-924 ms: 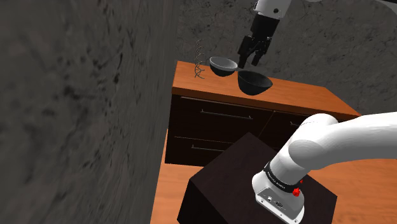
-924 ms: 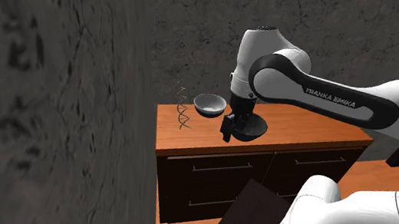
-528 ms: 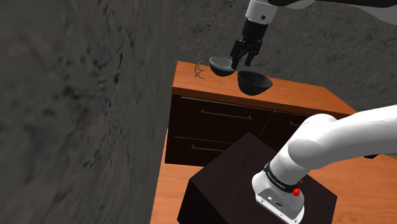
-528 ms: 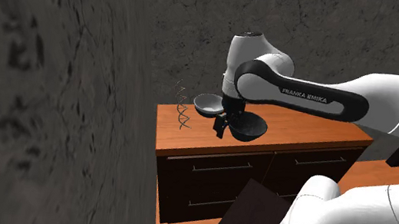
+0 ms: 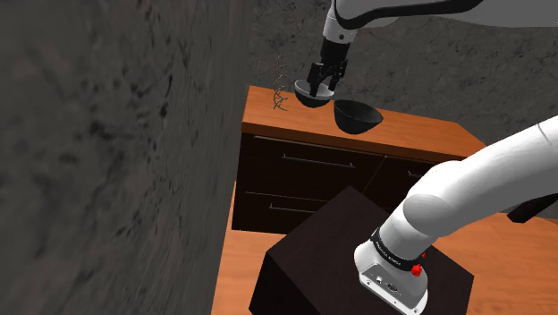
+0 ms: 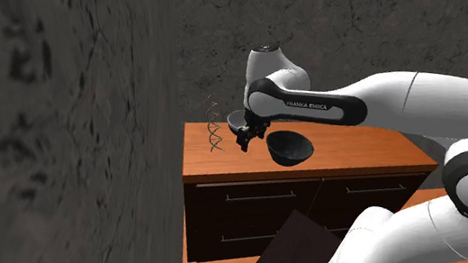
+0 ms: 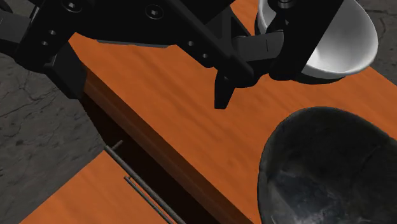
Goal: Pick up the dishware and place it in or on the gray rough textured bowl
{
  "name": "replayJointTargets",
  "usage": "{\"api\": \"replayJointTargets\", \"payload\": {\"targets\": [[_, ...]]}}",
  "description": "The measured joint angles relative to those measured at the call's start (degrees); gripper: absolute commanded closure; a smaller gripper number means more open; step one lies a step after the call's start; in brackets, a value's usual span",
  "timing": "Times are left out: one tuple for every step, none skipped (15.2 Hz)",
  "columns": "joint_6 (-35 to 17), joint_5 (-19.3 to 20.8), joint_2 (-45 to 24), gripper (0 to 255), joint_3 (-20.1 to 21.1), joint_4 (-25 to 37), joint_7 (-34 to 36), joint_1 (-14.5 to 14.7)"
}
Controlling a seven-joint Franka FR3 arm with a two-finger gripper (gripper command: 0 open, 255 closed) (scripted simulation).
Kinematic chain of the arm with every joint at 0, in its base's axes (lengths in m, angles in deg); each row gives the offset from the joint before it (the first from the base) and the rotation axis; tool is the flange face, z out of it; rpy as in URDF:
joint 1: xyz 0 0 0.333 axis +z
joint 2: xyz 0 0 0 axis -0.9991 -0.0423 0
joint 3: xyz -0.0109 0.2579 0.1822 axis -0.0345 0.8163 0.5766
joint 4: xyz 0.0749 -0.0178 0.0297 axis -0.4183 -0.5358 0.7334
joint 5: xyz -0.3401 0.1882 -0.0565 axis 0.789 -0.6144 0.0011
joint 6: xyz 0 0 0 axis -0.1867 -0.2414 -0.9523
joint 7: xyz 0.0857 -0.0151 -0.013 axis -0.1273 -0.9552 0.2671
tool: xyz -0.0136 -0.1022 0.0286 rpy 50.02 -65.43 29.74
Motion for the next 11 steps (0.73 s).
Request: {"api": "replayJointTargets", "payload": {"targets": [[-1.1,0.6,-2.0,0,-0.3,1.1,-0.2,-0.3],[-2.3,1.2,-3.8,0,-0.4,1.9,-0.2,-0.5],[-3.4,1.8,-5.7,0,-0.7,2.9,-0.5,-0.8],[-4.0,2.3,-7.4,0,-0.7,4.2,-0.3,-0.9],[-5.0,2.9,-9.5,0,-1.1,5.5,-0.7,-1.3],[-5.9,3.4,-11.0,0,-1.2,6.4,-0.7,-1.5],[-6.6,4.0,-13.0,0,-1.4,7.8,-0.9,-1.8],[-7.7,4.5,-14.9,0,-1.7,8.9,-1.0,-2.0],[-8.4,5.0,-16.8,0,-1.8,10.3,-0.9,-2.2],[-9.2,5.5,-19.1,0,-1.9,12.0,-0.8,-2.3],[-9.8,5.9,-20.9,0,-2.2,13.4,-1.1,-2.6]]}}
